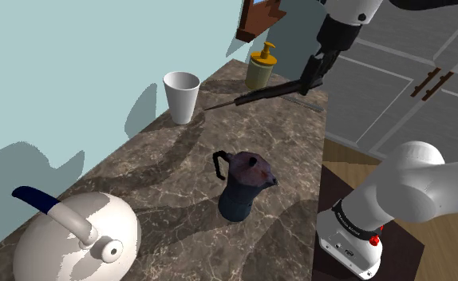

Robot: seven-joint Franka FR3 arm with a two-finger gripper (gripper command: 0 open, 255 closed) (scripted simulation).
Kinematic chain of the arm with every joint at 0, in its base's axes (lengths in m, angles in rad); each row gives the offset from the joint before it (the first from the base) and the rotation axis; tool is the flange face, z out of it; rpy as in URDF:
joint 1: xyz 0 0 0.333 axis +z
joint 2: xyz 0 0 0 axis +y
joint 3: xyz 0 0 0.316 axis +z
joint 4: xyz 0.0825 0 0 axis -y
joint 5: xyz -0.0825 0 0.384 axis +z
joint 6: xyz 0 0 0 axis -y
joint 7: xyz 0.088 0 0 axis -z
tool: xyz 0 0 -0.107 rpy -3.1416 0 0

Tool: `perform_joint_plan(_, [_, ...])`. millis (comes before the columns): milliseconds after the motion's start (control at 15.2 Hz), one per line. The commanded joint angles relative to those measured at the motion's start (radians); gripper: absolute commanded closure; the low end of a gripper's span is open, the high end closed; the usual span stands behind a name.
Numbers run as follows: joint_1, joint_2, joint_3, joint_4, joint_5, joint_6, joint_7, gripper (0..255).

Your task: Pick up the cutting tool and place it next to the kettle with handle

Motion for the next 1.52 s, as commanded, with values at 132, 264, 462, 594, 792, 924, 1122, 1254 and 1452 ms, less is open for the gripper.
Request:
perform_joint_plan(132, [0.038, -0.049, 0.082, -0.020, 0.063, -0.029, 0.090, 255])
perform_joint_plan(264, [0.057, -0.067, 0.124, -0.022, 0.096, -0.044, 0.136, 255])
perform_joint_plan(462, [0.085, -0.086, 0.189, -0.016, 0.148, -0.064, 0.206, 255])
perform_joint_plan(594, [0.103, -0.091, 0.234, -0.007, 0.182, -0.075, 0.254, 255])
perform_joint_plan(792, [0.125, -0.091, 0.302, 0.015, 0.233, -0.088, 0.326, 255])
perform_joint_plan(924, [0.137, -0.085, 0.348, 0.035, 0.266, -0.094, 0.374, 255])
perform_joint_plan(1122, [0.150, -0.067, 0.418, 0.073, 0.312, -0.100, 0.447, 255])
perform_joint_plan(1254, [0.155, -0.050, 0.466, 0.103, 0.340, -0.101, 0.496, 255])
perform_joint_plan(1452, [0.155, -0.018, 0.541, 0.157, 0.377, -0.101, 0.570, 255])
